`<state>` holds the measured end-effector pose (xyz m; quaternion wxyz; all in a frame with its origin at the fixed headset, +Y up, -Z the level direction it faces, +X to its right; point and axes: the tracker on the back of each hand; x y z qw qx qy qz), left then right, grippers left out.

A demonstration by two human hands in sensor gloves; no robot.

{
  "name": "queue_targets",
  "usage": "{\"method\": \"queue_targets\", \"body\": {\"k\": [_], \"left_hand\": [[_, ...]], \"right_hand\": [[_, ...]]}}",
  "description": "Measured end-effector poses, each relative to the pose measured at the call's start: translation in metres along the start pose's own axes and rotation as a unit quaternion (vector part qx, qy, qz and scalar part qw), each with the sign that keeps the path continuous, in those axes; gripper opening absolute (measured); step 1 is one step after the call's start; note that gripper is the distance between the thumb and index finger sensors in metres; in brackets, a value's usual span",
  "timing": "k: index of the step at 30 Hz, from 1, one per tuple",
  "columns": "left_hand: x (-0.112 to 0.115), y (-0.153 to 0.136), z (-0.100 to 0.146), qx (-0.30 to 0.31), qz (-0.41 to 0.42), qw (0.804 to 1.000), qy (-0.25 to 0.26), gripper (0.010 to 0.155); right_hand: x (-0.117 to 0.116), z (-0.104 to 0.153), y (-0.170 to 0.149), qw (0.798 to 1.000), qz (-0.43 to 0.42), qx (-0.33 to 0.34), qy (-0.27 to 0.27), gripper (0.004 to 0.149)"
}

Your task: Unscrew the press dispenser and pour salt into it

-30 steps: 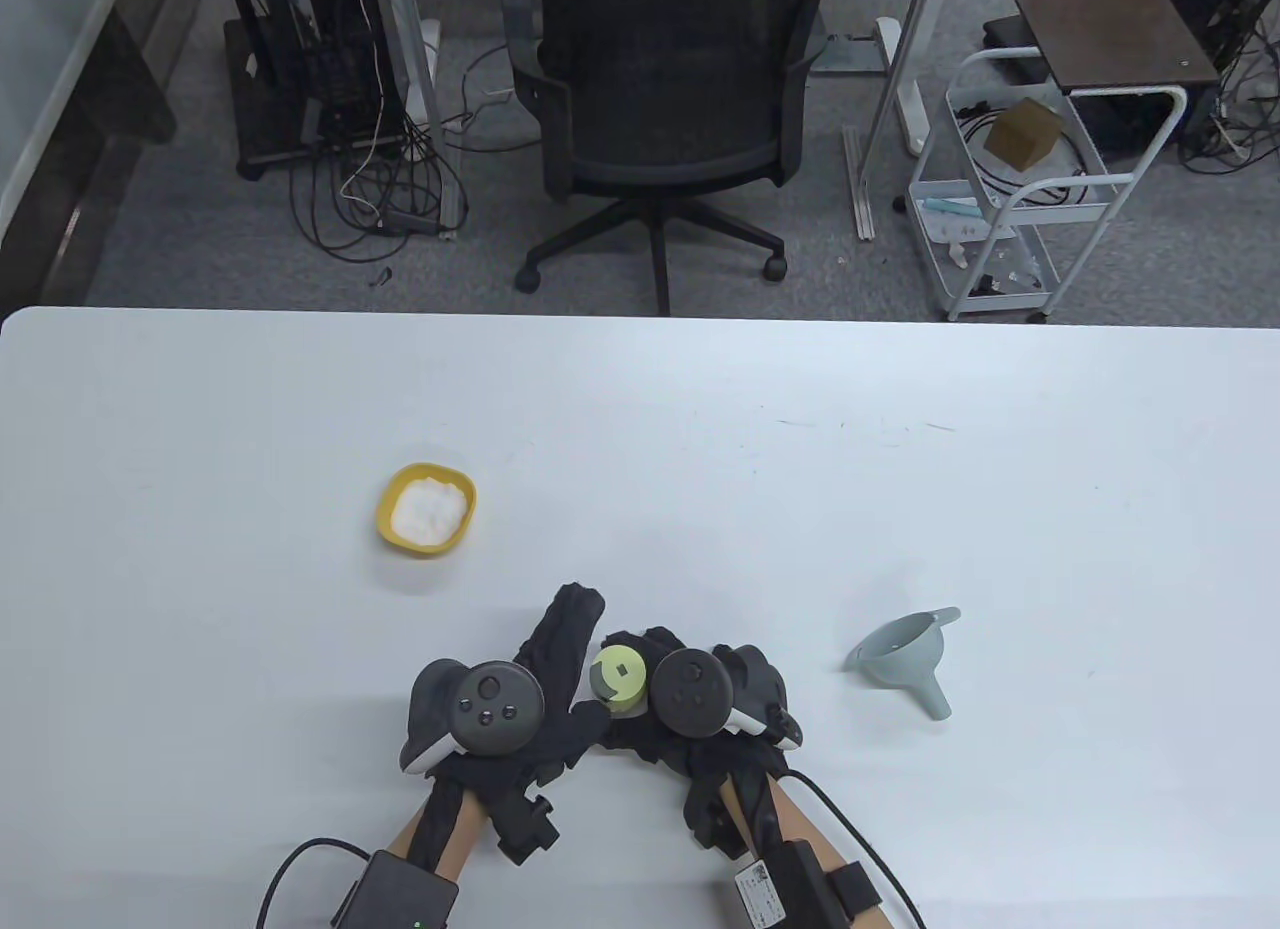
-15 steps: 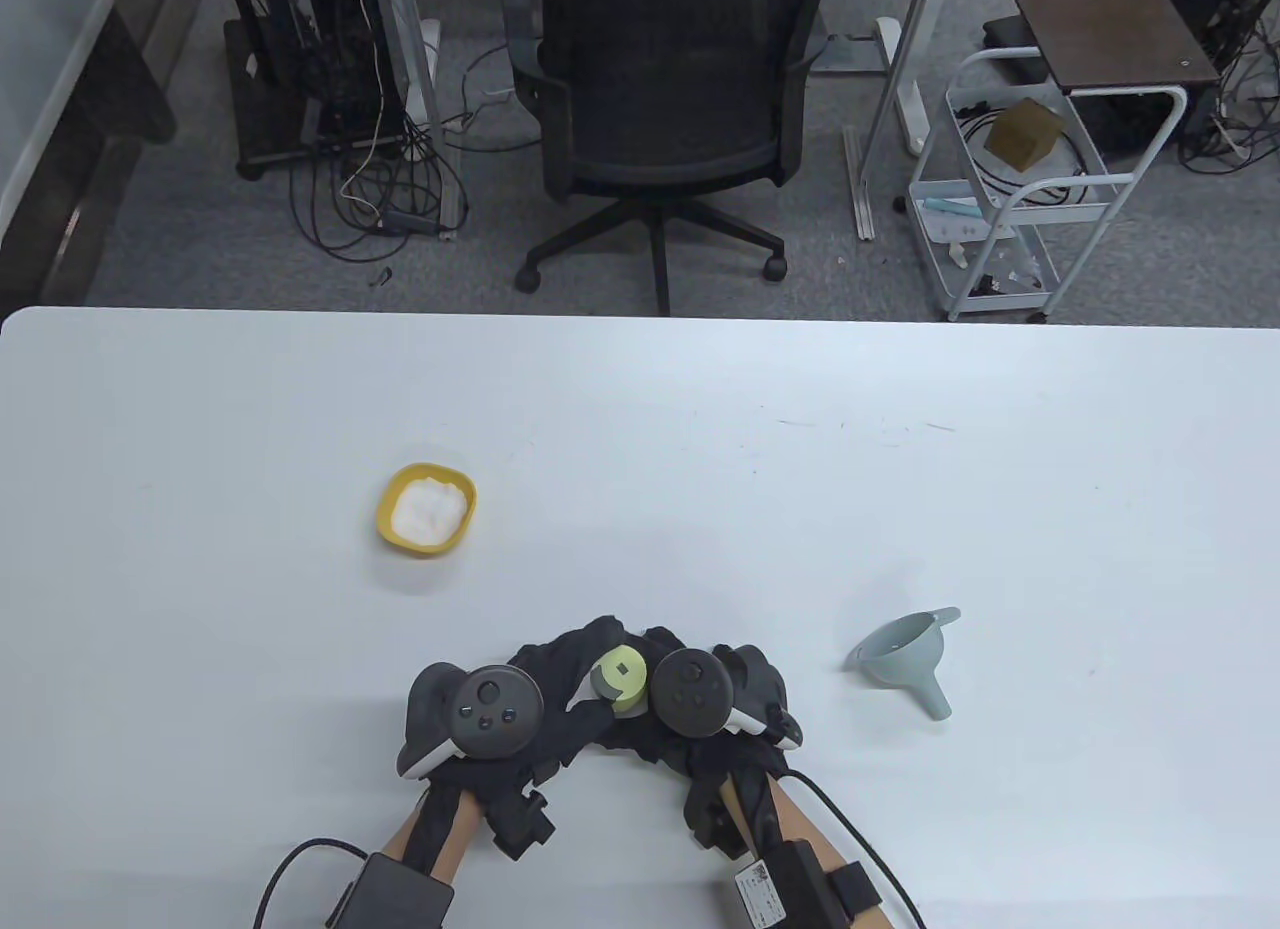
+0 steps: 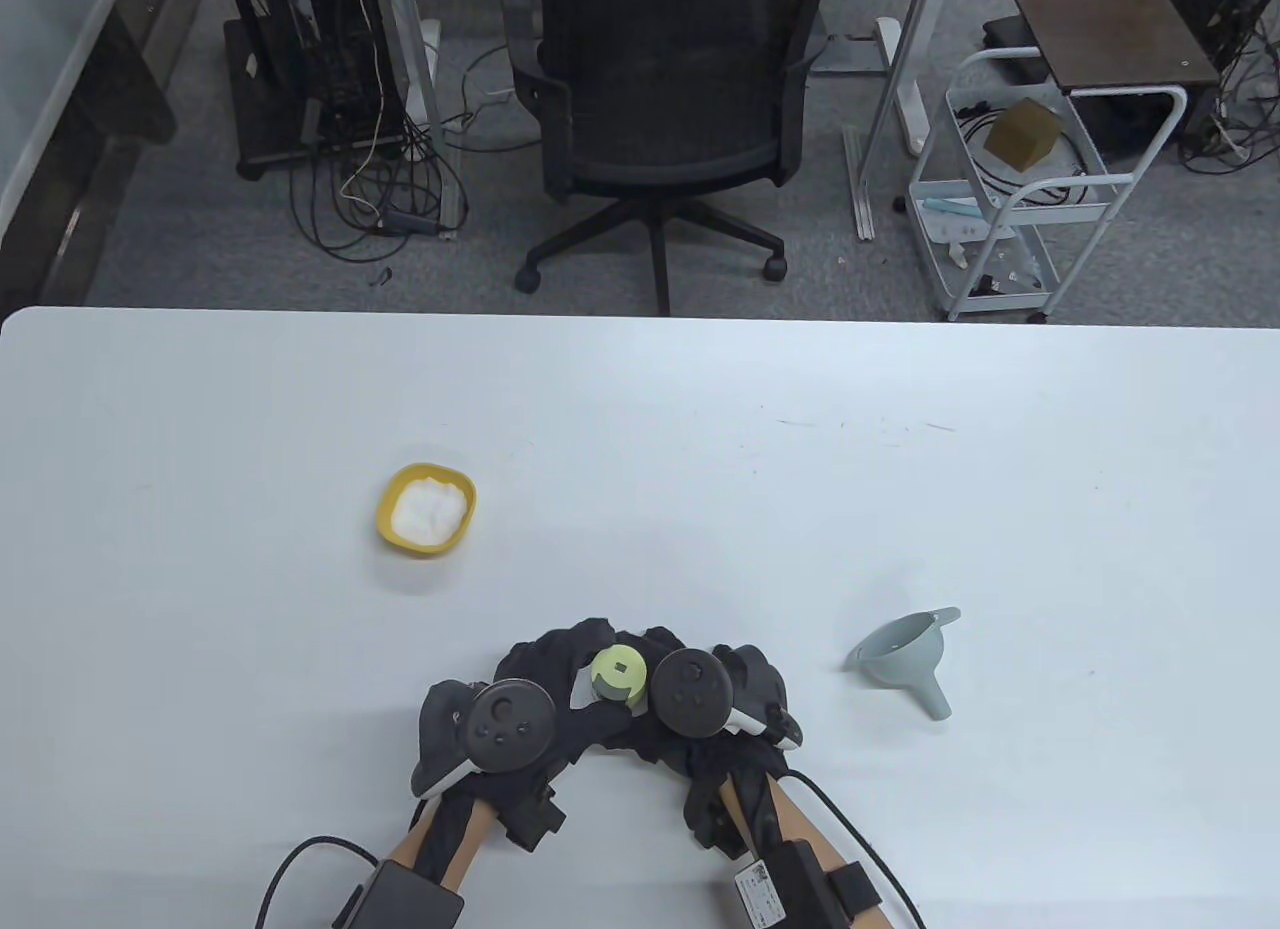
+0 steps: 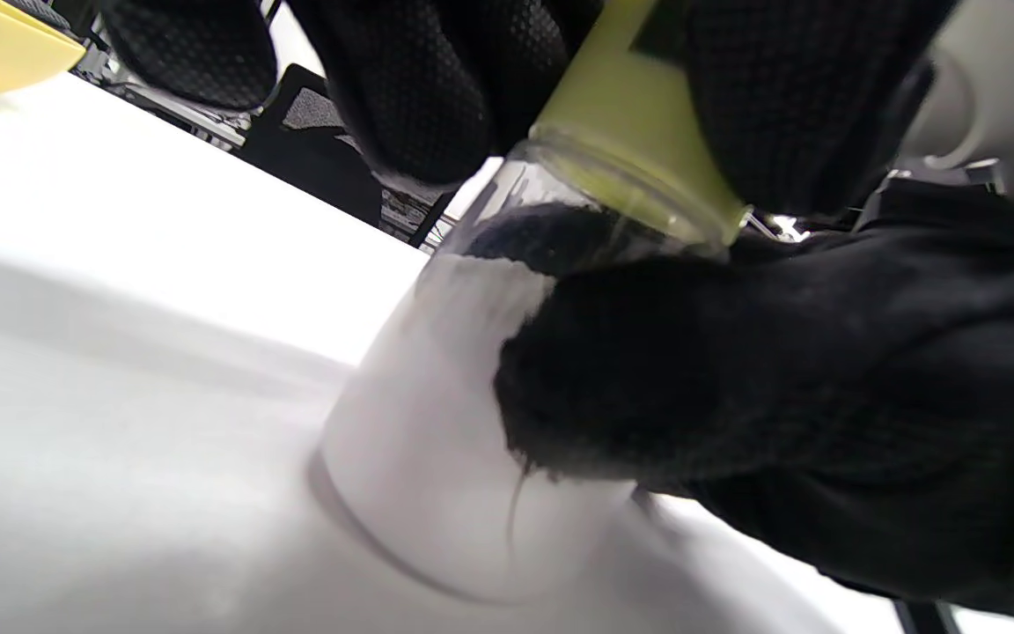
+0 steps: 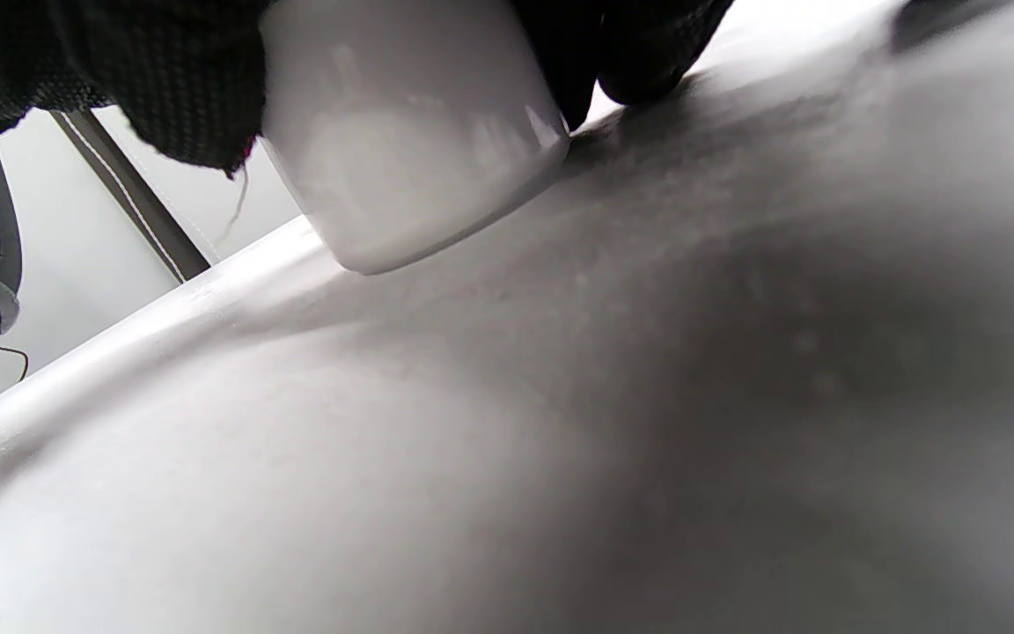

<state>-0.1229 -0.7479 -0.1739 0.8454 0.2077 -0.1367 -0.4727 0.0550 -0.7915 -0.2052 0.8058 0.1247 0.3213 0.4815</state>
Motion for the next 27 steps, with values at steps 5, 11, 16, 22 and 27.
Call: {"method": "queue_targets", "body": {"k": [5,11,16,22,27], "left_hand": [[0.002,0.001,0.0,-0.021,-0.022,1.0,-0.003,0.093],[-0.003,-0.004,-0.007,0.032,0.091,0.992,-0.082,0.117],[0.001,-0.014,-0.008,0.05,0.126,0.986,-0.101,0.101],[0.003,-0.017,-0.005,0.038,0.143,0.986,-0.076,0.09],[0.002,-0.014,-0.001,0.011,0.087,0.996,-0.029,0.089]], "right_hand": [[0.0,0.0,0.0,1.0,0.0,0.0,0.0,0.091],[0.0,0.0,0.0,1.0,0.0,0.0,0.0,0.091],[0.0,0.0,0.0,1.0,0.0,0.0,0.0,0.091],[0.0,0.0,0.0,1.0,0.0,0.0,0.0,0.091],[0.0,0.0,0.0,1.0,0.0,0.0,0.0,0.091]]}}
Point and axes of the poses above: the tracker on the back of each hand, its own y axis roughly to the thumb side, its own z axis roughly from the fingertips to the wrist, x = y × z, and after that the axes turned 8 degrees about x, right-handed
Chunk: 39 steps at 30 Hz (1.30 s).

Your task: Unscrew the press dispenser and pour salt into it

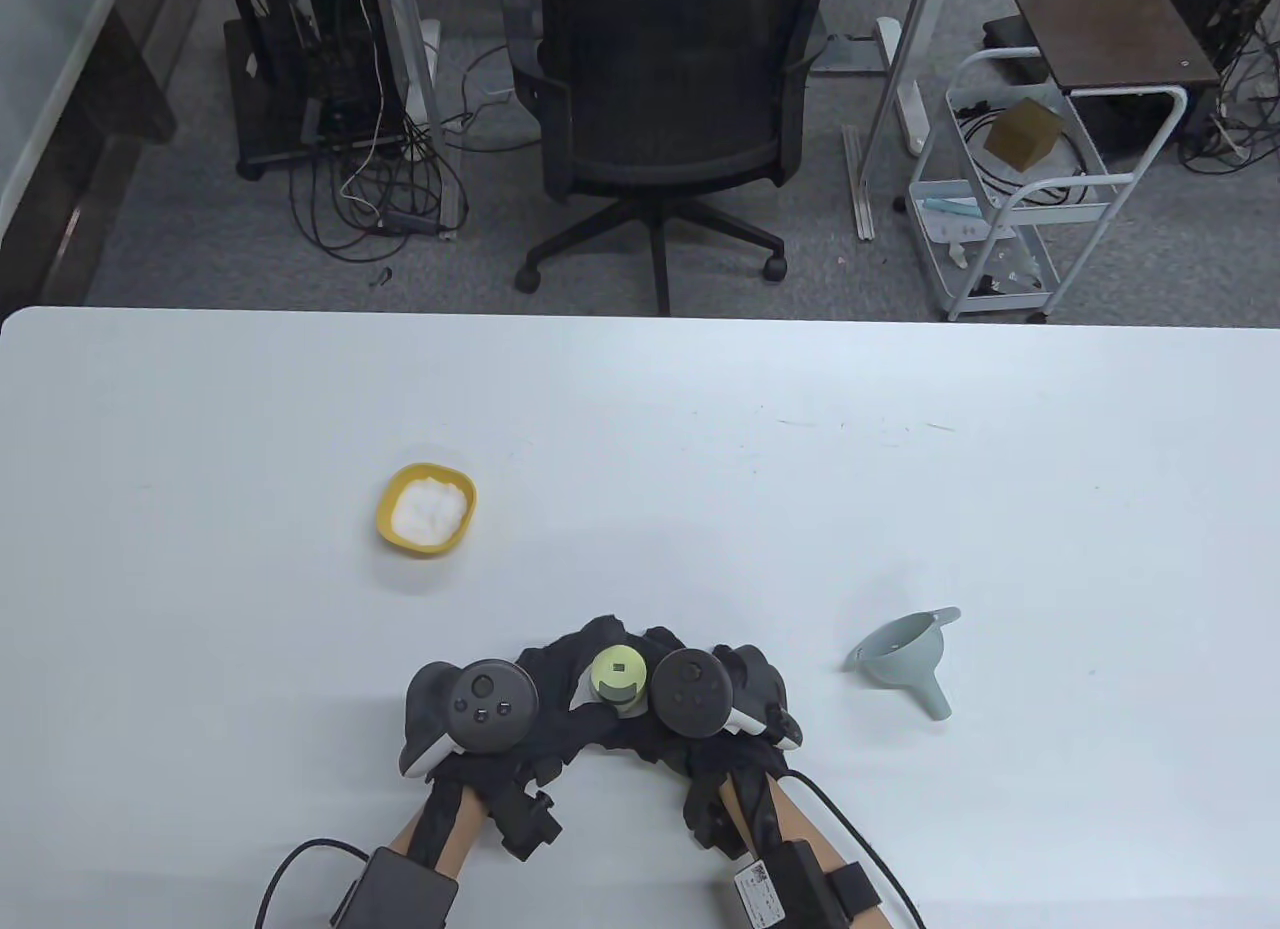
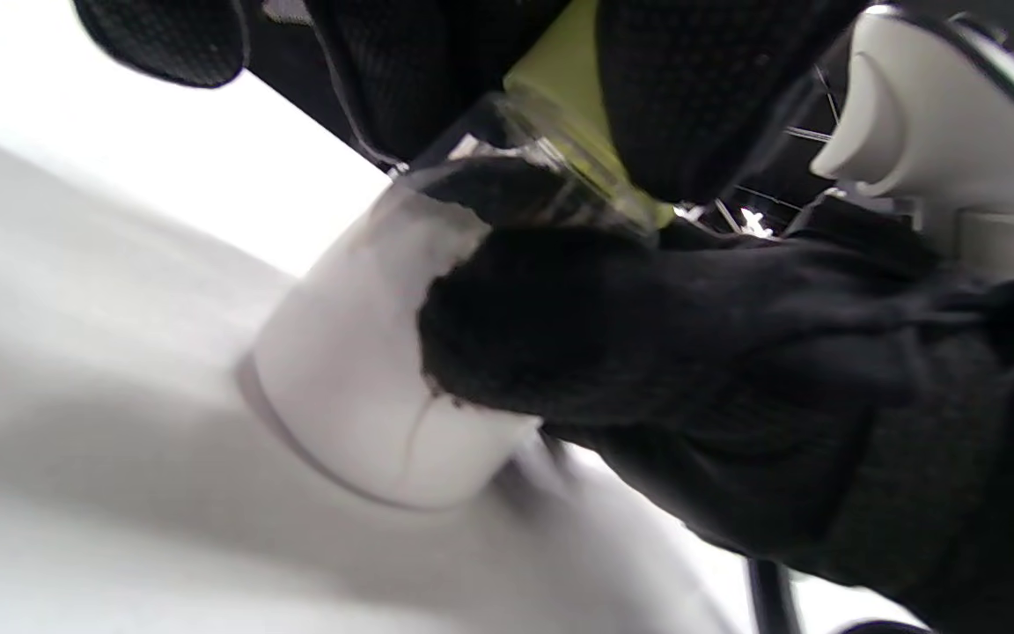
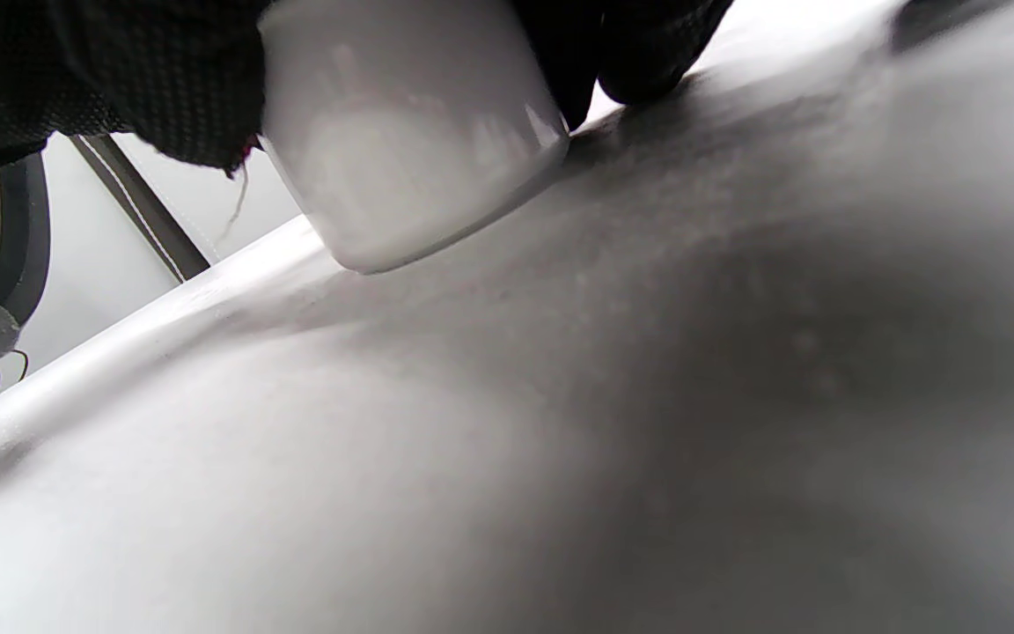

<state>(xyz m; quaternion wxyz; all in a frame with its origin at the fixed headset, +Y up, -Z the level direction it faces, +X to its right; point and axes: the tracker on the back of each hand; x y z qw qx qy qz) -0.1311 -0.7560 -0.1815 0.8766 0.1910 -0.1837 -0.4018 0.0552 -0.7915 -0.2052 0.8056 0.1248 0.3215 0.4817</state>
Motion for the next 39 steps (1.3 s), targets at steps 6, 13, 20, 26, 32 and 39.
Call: {"method": "queue_targets", "body": {"k": [6,13,20,26,32,39], "left_hand": [[0.007,0.01,-0.001,-0.04,-0.104,0.993,0.028,0.098],[-0.004,0.004,-0.007,0.027,0.051,0.997,-0.048,0.124],[-0.006,-0.006,-0.007,0.044,0.106,0.991,-0.07,0.104],[-0.001,-0.005,-0.006,0.034,0.084,0.994,-0.056,0.096],[0.0,0.002,-0.003,0.011,0.017,1.0,-0.024,0.102],[0.008,0.008,-0.002,-0.026,-0.037,0.999,0.015,0.092]], "right_hand": [[0.0,0.0,0.0,1.0,0.0,0.0,0.0,0.091],[0.0,0.0,0.0,1.0,0.0,0.0,0.0,0.091],[0.0,0.0,0.0,1.0,0.0,0.0,0.0,0.091],[0.0,0.0,0.0,1.0,0.0,0.0,0.001,0.091],[0.0,0.0,0.0,1.0,0.0,0.0,0.001,0.091],[-0.001,0.0,0.0,1.0,0.0,0.0,0.001,0.091]]}}
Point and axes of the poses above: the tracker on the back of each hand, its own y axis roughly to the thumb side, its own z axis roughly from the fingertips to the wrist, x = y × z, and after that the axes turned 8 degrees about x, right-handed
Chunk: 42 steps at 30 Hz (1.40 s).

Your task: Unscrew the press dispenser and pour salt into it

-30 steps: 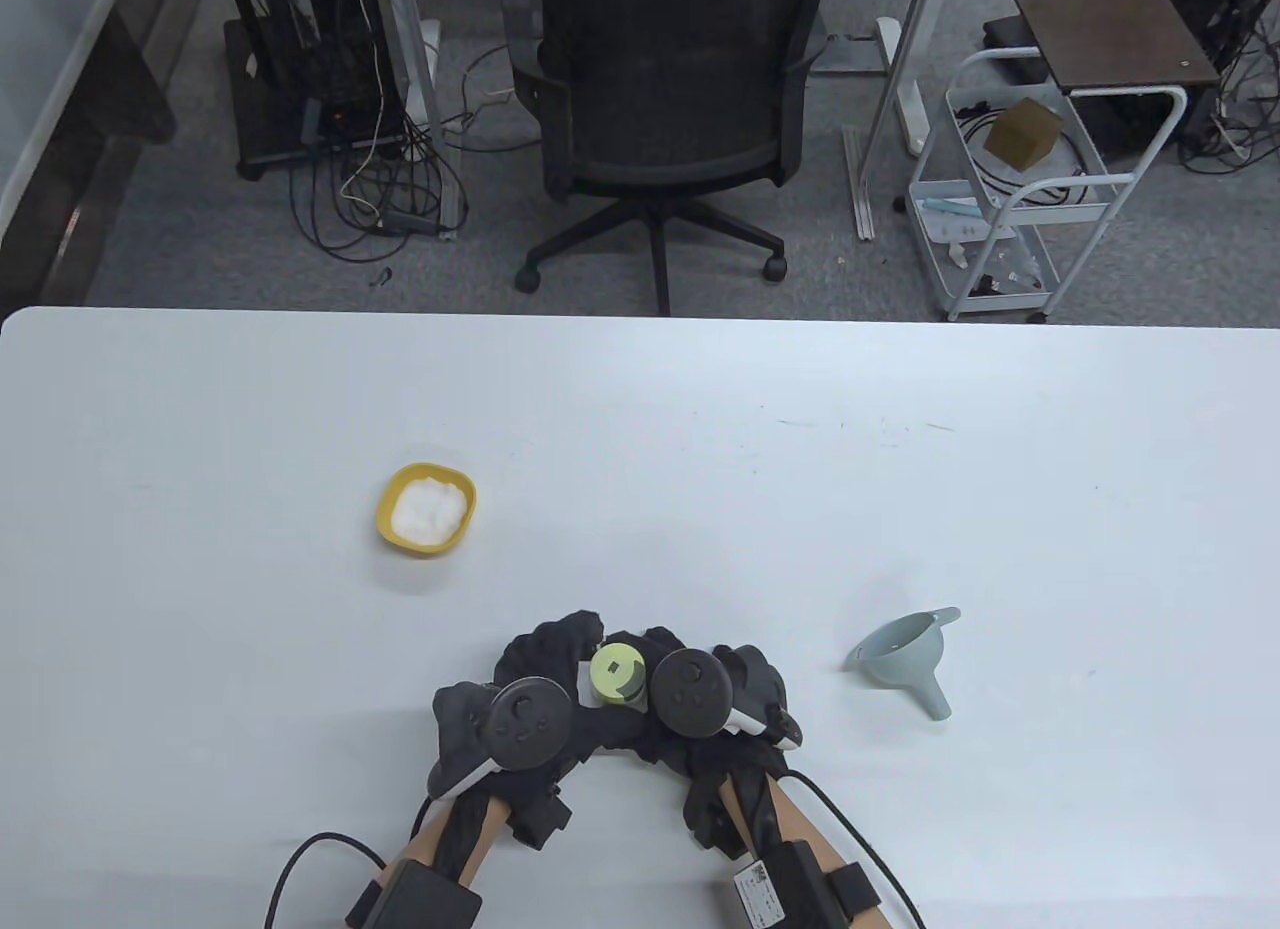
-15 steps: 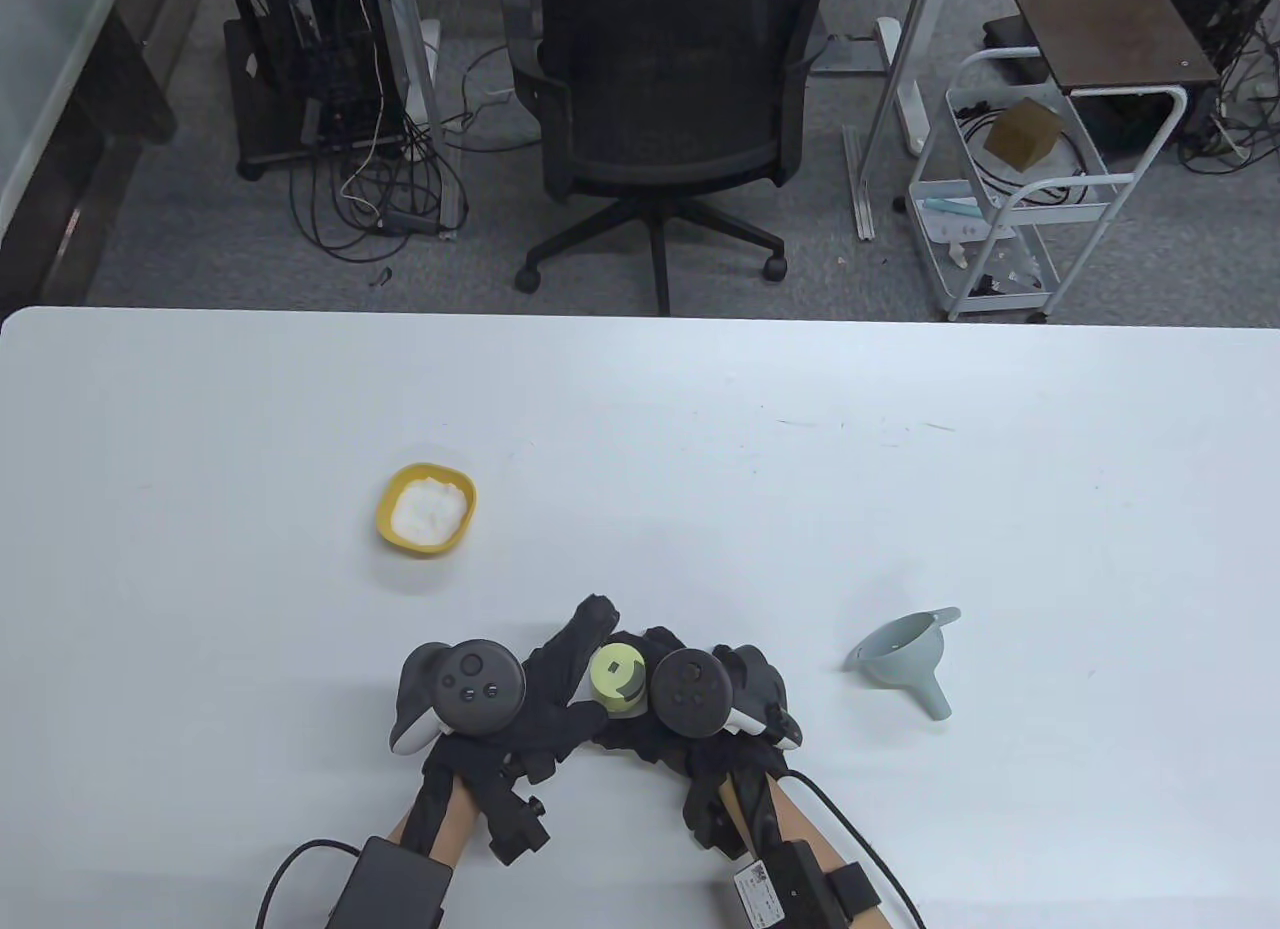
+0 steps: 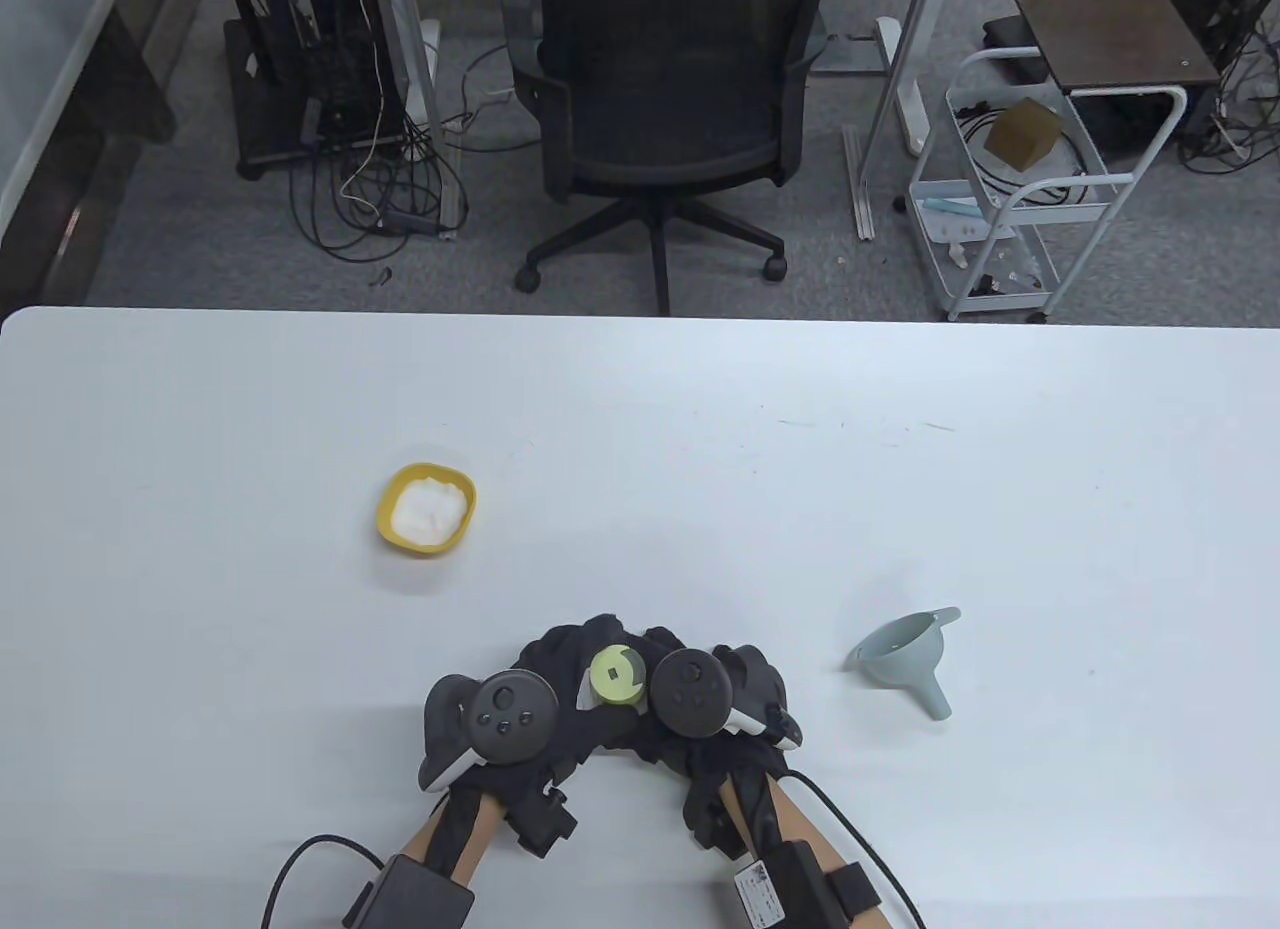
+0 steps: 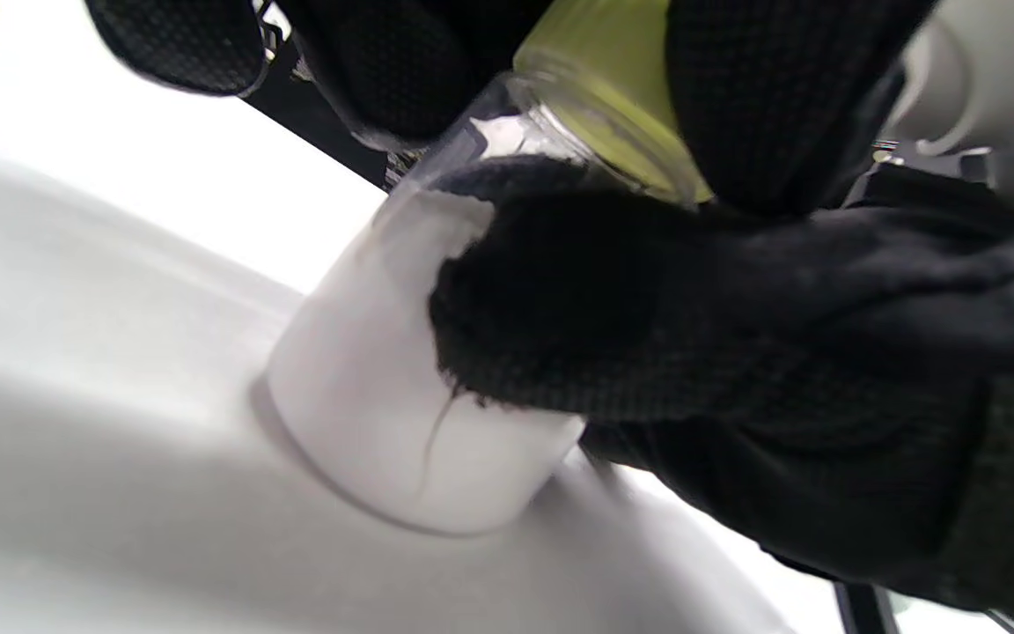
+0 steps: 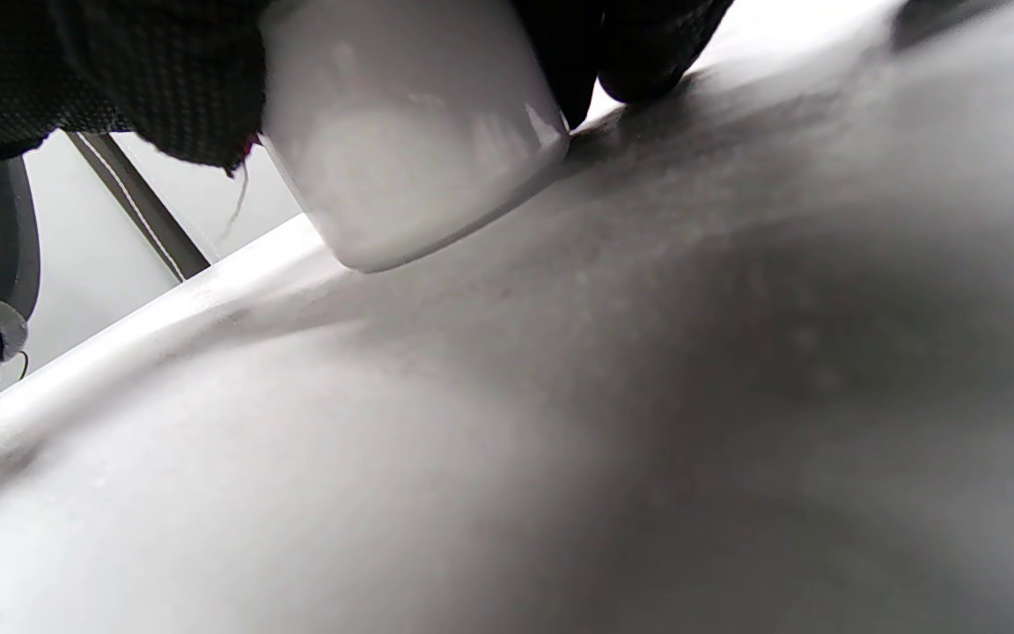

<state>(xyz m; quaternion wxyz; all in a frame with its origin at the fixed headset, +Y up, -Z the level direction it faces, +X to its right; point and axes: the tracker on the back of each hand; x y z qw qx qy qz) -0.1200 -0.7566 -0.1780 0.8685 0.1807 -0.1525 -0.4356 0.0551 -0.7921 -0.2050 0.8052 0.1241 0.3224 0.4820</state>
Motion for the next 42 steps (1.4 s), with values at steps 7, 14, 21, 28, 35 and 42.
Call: {"method": "queue_targets", "body": {"k": [7,14,21,28,35,42], "left_hand": [[-0.004,0.001,0.001,-0.004,0.018,1.0,0.008,0.09],[-0.029,-0.005,0.005,0.015,0.083,0.994,0.063,0.091],[-0.05,-0.023,0.012,-0.011,0.083,0.992,0.094,0.091],[-0.054,-0.043,0.016,-0.037,0.1,0.99,0.093,0.091],[-0.054,-0.053,0.016,-0.036,0.099,0.992,0.075,0.093],[-0.058,-0.061,0.017,-0.057,0.047,0.997,0.028,0.1]], "right_hand": [[0.0,0.0,0.0,1.0,0.0,-0.001,0.001,0.091],[-0.001,0.0,0.0,1.0,0.0,-0.001,0.006,0.091],[-0.001,0.0,0.0,1.0,0.0,0.002,0.005,0.092],[0.0,0.002,-0.001,1.0,-0.008,0.013,0.002,0.094],[0.011,0.008,-0.001,0.999,-0.016,0.034,-0.001,0.101],[0.04,0.019,0.002,0.998,-0.003,0.037,-0.042,0.097]]}}
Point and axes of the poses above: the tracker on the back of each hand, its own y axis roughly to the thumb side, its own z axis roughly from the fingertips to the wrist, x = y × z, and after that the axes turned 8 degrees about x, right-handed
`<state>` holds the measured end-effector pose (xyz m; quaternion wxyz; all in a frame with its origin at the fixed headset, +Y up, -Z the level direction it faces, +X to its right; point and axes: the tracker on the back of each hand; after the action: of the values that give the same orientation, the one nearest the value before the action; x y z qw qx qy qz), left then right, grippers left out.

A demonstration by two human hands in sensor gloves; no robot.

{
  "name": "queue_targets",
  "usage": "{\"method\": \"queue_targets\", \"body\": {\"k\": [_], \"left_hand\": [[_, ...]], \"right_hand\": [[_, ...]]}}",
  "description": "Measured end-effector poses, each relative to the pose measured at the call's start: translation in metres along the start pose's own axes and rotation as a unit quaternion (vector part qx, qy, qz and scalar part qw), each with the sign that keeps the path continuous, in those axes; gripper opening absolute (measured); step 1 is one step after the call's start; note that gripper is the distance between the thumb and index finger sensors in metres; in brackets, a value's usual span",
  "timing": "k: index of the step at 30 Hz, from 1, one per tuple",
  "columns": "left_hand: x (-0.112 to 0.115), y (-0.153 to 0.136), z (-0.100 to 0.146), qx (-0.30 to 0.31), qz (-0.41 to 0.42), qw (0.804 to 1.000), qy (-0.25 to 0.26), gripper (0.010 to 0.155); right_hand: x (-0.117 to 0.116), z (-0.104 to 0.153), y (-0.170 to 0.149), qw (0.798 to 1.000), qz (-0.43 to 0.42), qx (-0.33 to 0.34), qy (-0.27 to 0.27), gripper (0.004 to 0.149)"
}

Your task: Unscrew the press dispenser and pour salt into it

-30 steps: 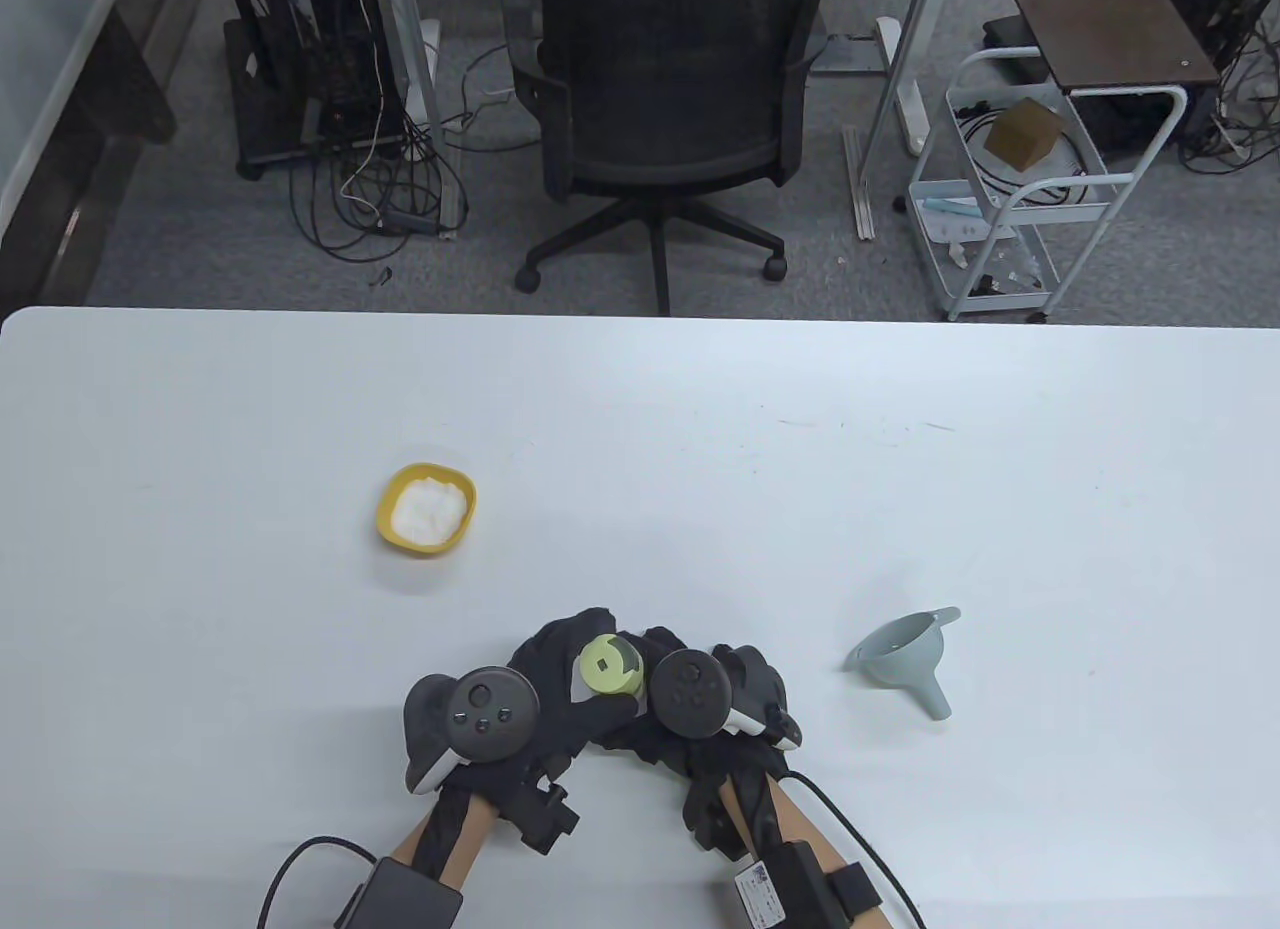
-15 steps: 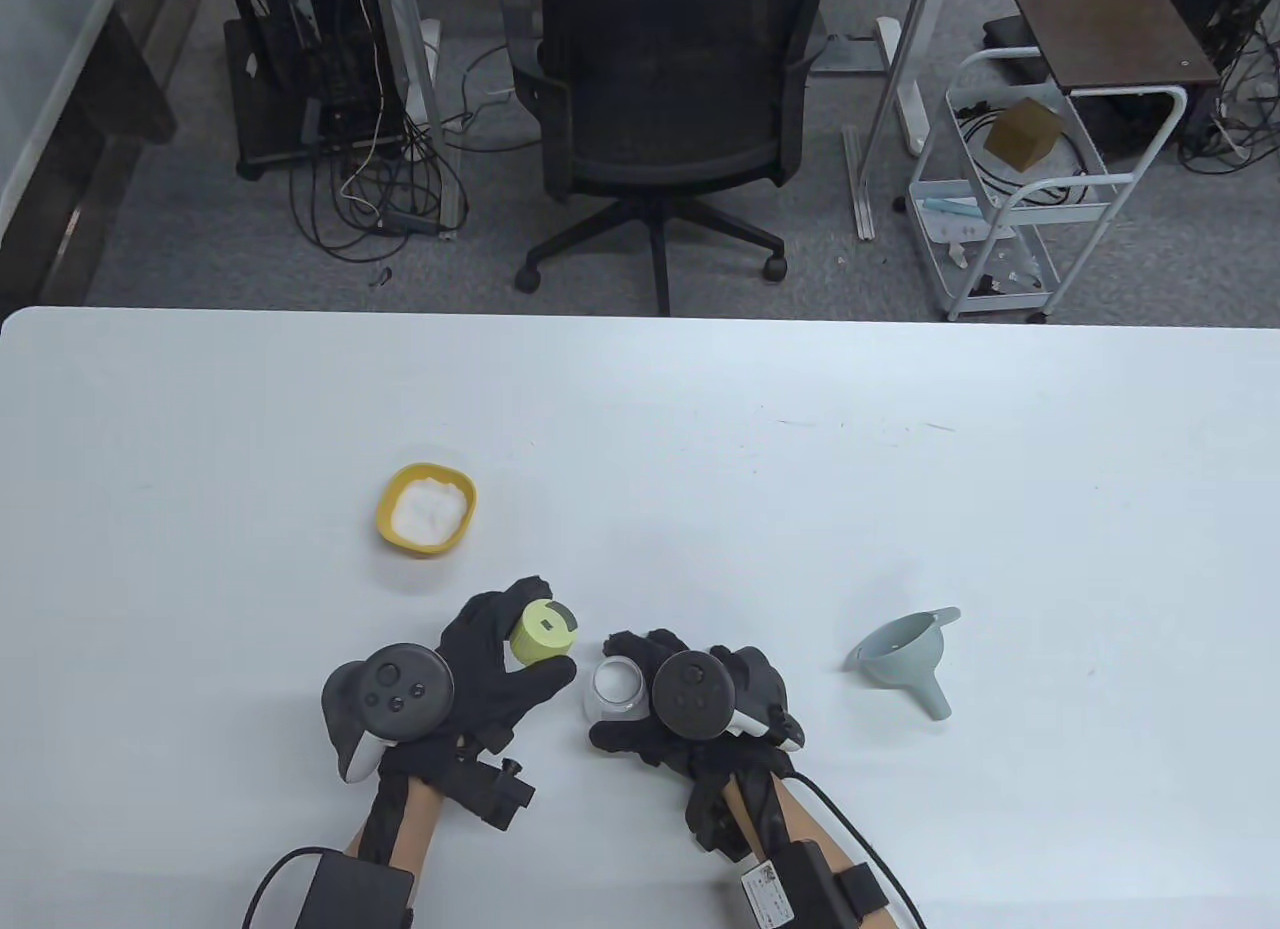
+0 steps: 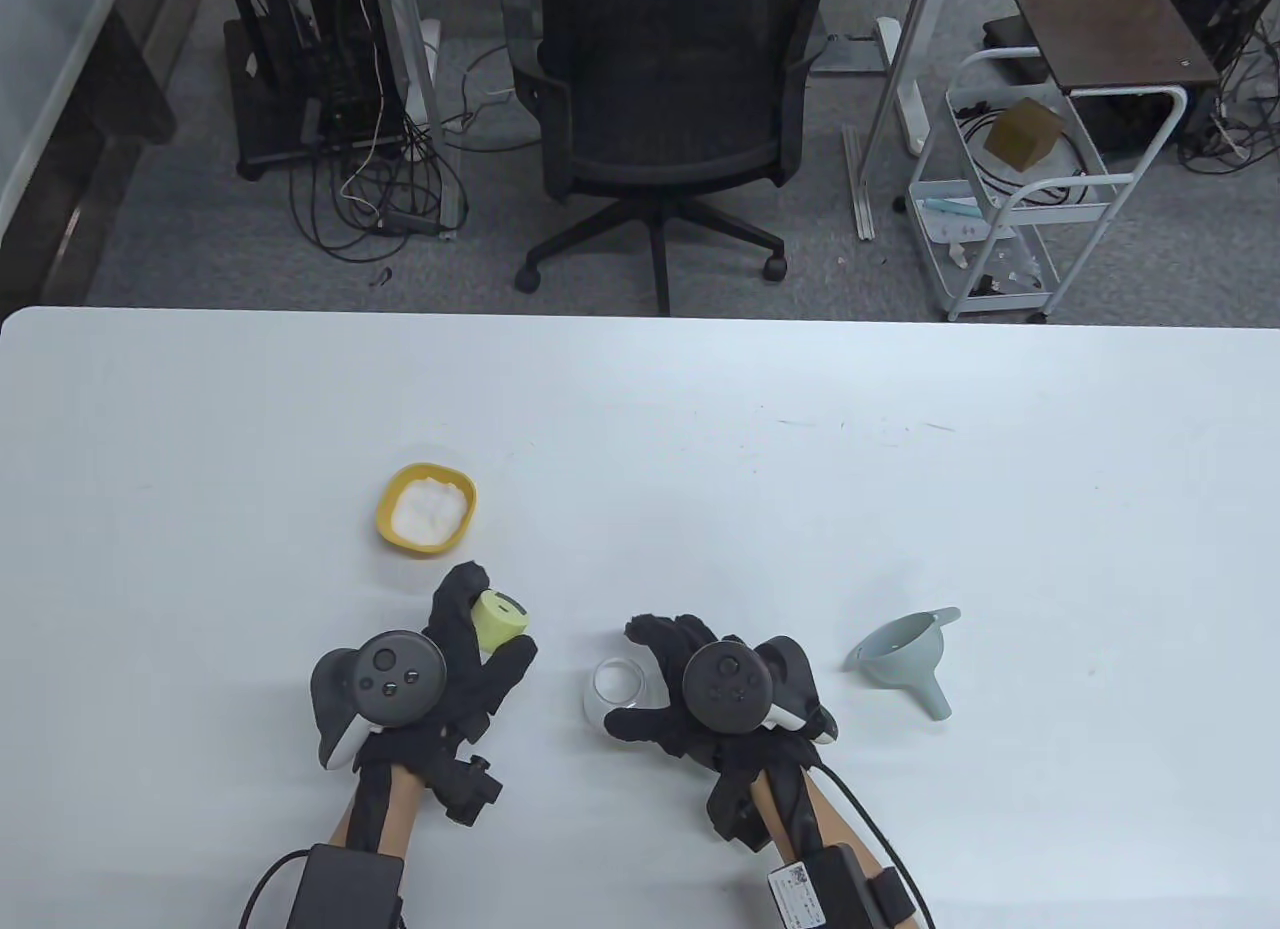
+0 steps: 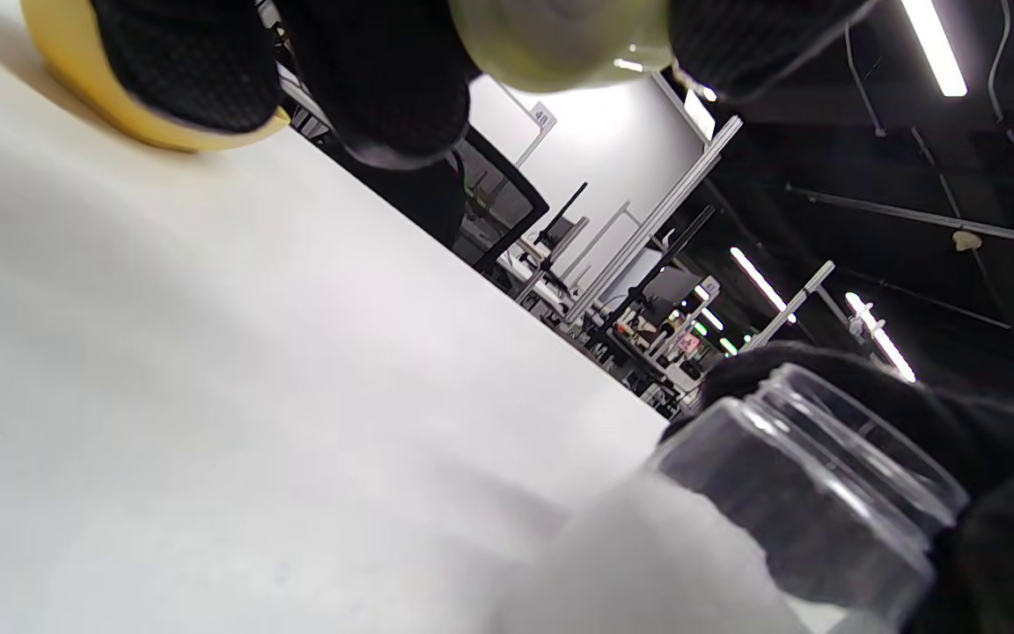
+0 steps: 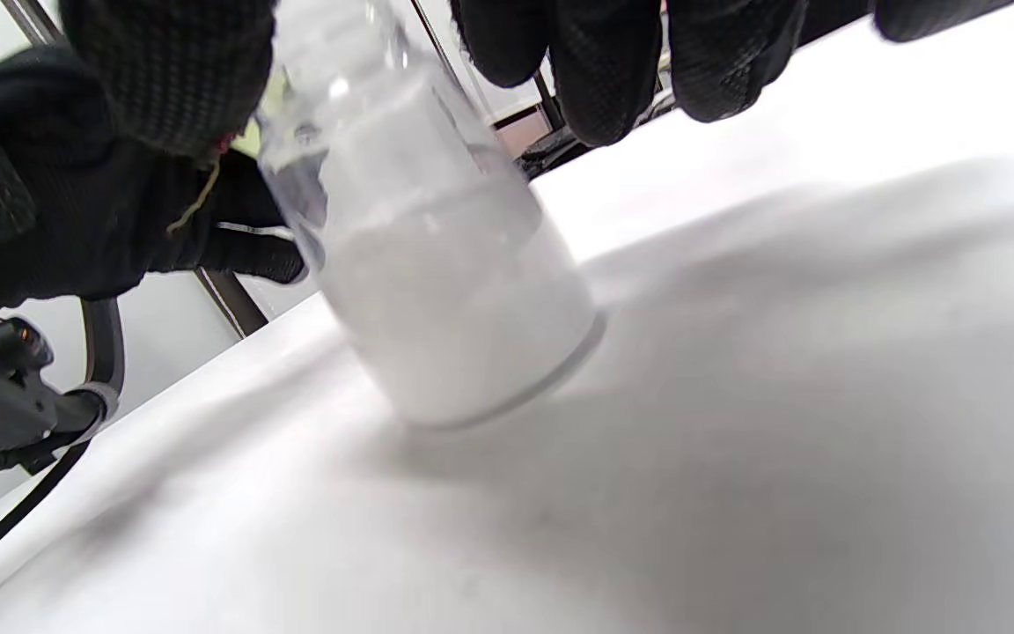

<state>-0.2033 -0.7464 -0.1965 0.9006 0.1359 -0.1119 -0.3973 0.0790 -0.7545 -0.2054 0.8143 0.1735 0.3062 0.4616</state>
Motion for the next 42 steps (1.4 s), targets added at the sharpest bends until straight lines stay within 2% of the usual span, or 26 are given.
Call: {"method": "queue_targets", "body": {"k": [5,9,12,15,17,19,21,23,29,36,42], "left_hand": [[-0.007,-0.009,0.002,-0.03,-0.018,0.999,0.01,0.095],[-0.018,-0.018,0.008,-0.085,-0.097,0.99,0.047,0.087],[-0.025,-0.025,0.011,-0.134,-0.155,0.978,0.041,0.085],[-0.028,-0.034,0.012,-0.214,-0.23,0.949,-0.01,0.084],[-0.028,-0.042,0.014,-0.256,-0.292,0.92,-0.052,0.09],[-0.027,-0.051,0.015,-0.284,-0.323,0.9,-0.076,0.1],[-0.028,-0.06,0.017,-0.311,-0.318,0.891,-0.094,0.1],[-0.029,-0.066,0.02,-0.319,-0.307,0.892,-0.088,0.093],[-0.032,-0.069,0.021,-0.329,-0.333,0.88,-0.076,0.088],[-0.026,-0.075,0.021,-0.334,-0.357,0.867,-0.094,0.088],[-0.025,-0.073,0.021,-0.335,-0.359,0.866,-0.099,0.09]], "right_hand": [[0.016,0.012,-0.006,0.999,0.022,-0.015,-0.032,0.094],[0.027,0.021,-0.012,0.998,0.009,-0.026,-0.062,0.093],[0.034,0.025,-0.016,0.996,0.003,-0.033,-0.079,0.092],[0.038,0.027,-0.017,0.995,0.002,-0.04,-0.093,0.092],[0.039,0.027,-0.018,0.995,0.001,-0.04,-0.095,0.092],[0.039,0.027,-0.018,0.995,0.001,-0.041,-0.094,0.092],[0.039,0.027,-0.017,0.995,0.004,-0.04,-0.095,0.091],[0.039,0.027,-0.017,0.995,0.007,-0.04,-0.093,0.091],[0.038,0.025,-0.015,0.995,0.015,-0.041,-0.087,0.091],[0.038,0.025,-0.014,0.995,0.015,-0.043,-0.085,0.091],[0.037,0.024,-0.014,0.996,0.016,-0.043,-0.083,0.091]]}}
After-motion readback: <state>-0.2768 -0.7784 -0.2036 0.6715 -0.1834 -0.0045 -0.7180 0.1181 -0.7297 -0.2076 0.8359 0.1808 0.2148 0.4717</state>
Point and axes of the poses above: the tracker on the back of each hand, its own y axis roughly to the thumb side, its own z axis roughly from the fingertips to the wrist, x = y × z, and after that the axes turned 8 degrees about x, right-handed
